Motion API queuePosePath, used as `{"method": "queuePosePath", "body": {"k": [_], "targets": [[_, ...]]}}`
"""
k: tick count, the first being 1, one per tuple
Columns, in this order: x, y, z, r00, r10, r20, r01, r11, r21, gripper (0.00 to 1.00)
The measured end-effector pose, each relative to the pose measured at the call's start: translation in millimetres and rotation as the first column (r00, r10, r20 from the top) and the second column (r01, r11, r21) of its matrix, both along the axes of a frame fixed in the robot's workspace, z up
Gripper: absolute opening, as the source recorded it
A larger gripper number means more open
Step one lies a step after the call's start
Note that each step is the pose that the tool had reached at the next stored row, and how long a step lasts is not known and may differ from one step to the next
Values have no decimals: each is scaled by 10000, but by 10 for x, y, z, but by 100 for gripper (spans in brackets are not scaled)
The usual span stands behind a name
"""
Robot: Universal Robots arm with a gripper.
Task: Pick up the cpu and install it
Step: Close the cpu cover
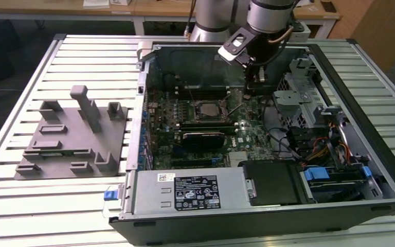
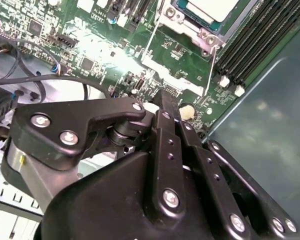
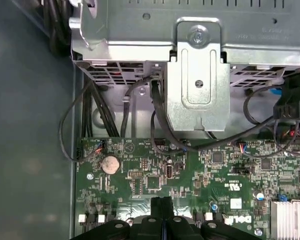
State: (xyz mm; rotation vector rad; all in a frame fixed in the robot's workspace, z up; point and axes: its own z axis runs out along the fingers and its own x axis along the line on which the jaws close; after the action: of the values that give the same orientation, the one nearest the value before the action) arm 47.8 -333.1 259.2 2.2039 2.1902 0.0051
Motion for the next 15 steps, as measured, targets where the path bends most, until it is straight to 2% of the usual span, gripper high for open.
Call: {"method": "queuePosePath", "body": {"k": [7, 15], "targets": [[1, 0, -112, 10000, 0, 0, 0, 10000, 1, 11], [-1, 0, -139, 10000, 0, 0, 0, 10000, 0, 11]]}}
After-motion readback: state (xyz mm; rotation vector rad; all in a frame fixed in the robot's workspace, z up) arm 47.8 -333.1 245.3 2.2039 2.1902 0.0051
